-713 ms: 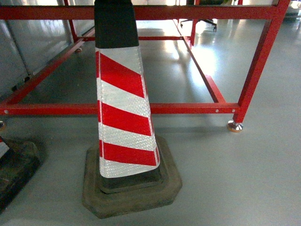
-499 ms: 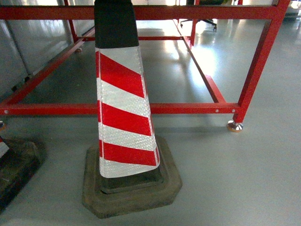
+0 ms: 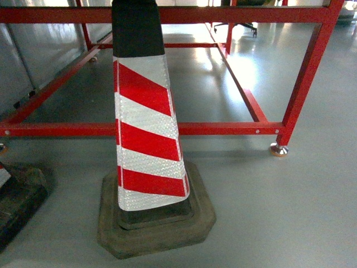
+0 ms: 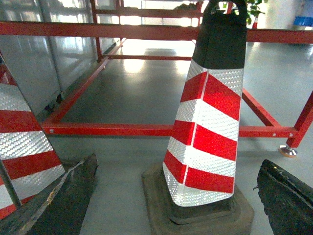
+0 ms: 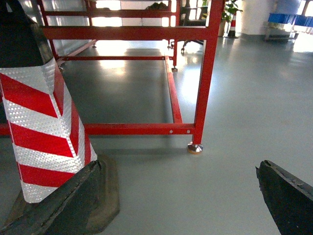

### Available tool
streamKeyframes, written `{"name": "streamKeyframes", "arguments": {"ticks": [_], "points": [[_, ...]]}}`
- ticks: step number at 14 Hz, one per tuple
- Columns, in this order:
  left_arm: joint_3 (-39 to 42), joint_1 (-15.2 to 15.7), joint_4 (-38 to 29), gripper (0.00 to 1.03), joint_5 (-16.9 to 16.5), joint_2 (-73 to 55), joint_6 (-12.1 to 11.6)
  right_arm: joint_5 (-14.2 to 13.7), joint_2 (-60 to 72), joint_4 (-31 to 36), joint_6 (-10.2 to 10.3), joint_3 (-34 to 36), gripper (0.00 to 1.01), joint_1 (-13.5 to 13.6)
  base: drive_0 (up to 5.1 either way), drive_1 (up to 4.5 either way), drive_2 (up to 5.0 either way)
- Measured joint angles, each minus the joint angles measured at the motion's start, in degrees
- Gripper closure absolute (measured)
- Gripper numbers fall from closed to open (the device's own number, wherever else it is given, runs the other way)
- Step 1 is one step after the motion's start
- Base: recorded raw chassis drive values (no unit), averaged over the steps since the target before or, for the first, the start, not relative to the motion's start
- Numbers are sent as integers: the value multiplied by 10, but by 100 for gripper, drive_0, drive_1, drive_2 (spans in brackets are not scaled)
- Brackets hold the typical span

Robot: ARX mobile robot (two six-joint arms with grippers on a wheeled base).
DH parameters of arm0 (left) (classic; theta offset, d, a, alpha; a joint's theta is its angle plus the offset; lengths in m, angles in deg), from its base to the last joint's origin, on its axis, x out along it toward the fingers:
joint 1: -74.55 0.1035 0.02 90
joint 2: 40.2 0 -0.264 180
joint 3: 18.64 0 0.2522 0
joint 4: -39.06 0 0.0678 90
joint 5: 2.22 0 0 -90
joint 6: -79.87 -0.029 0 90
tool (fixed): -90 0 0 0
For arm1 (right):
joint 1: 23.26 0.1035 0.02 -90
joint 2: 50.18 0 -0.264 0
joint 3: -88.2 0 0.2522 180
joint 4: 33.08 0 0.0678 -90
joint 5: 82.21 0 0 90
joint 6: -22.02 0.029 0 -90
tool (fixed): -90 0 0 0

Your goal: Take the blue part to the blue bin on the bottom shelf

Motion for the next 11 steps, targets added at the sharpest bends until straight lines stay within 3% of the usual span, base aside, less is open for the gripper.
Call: {"name": "streamKeyframes", "arguments": {"ticks": [11], "points": [[0,0,0,5,0,0,0,0,0,0,0,0,3,0,0,0,0]]}}
